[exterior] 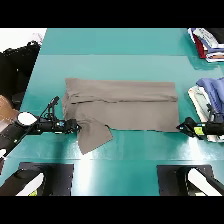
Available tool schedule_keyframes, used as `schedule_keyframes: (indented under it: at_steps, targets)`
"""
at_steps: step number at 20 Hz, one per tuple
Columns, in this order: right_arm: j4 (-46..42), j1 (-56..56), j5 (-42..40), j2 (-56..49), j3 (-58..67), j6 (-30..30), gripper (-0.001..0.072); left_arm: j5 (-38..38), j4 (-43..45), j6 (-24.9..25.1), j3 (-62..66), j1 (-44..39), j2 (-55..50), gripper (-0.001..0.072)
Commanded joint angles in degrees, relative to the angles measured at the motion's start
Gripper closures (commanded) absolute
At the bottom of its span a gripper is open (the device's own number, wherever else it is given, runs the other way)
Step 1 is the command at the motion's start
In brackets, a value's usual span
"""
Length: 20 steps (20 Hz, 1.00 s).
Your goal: Fold the shirts.
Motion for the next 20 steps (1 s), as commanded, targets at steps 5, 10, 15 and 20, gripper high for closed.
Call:
schedule_keyframes:
  at_steps: [5,10,15,20]
  targets:
    - [-3.26,3.39,2.29,2.64,-0.28,-1.44,0.0699,-10.86,9.81,-2.49,1.75,-0.02,2.49,0.0685]
    - [-12.94,3.39,18.14,17.27,-0.31,-1.36,0.0699,-23.85,18.51,-9.92,1.75,-0.02,18.18,0.0684]
    - [-13.55,3.41,20.70,27.28,3.65,2.60,0.0699,-29.53,18.78,-12.22,6.99,-0.02,24.13,0.0684]
    - [-9.88,3.65,16.33,15.63,17.42,2.19,0.0699,-13.29,27.06,-10.86,17.86,-0.02,11.58,0.0683]
